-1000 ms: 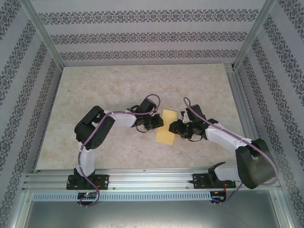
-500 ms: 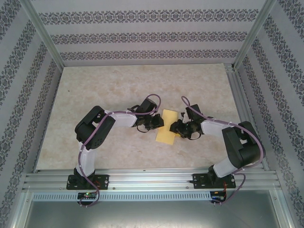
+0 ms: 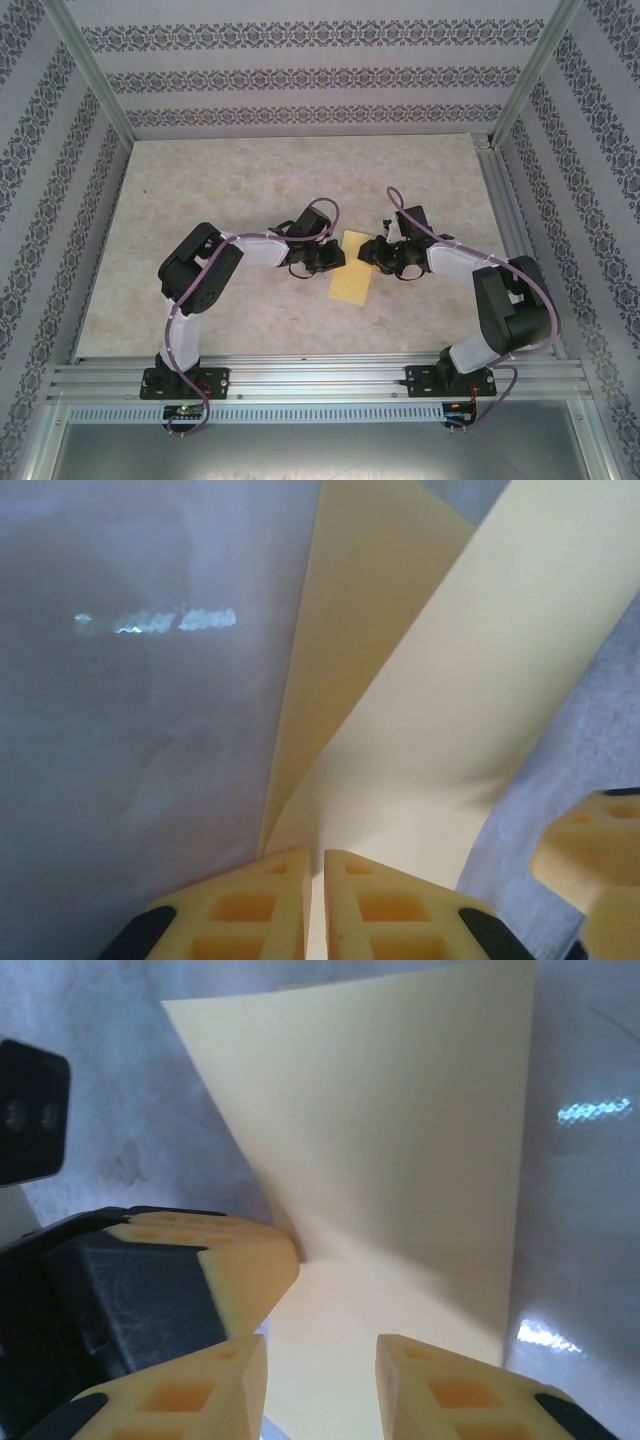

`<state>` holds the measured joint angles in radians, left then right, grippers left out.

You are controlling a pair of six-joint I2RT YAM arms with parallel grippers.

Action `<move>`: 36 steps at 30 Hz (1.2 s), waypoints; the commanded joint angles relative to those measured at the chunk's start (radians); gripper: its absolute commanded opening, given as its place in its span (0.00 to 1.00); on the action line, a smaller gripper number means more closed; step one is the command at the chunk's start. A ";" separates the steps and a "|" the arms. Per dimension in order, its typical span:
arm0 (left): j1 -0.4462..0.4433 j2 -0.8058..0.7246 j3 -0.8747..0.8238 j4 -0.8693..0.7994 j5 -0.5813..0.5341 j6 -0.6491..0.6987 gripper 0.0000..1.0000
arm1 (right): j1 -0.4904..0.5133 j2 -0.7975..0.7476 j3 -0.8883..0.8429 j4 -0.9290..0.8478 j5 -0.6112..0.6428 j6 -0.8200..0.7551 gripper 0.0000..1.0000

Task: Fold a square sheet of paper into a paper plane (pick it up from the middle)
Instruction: Fold the square sheet of paper in half at the center of the table.

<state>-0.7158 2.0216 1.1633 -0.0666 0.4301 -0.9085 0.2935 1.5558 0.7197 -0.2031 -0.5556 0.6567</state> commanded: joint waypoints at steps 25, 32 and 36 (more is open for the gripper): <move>-0.021 0.045 0.016 -0.075 -0.018 0.036 0.15 | -0.024 0.079 0.108 -0.017 -0.035 -0.055 0.34; -0.021 0.048 0.013 -0.077 -0.017 0.037 0.15 | -0.047 0.182 0.074 -0.005 0.007 -0.089 0.34; -0.020 0.049 0.013 -0.078 -0.017 0.037 0.15 | -0.053 0.200 0.078 -0.011 0.008 -0.090 0.34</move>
<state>-0.7170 2.0277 1.1728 -0.0765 0.4328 -0.8948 0.2466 1.7271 0.8089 -0.2157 -0.5873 0.5945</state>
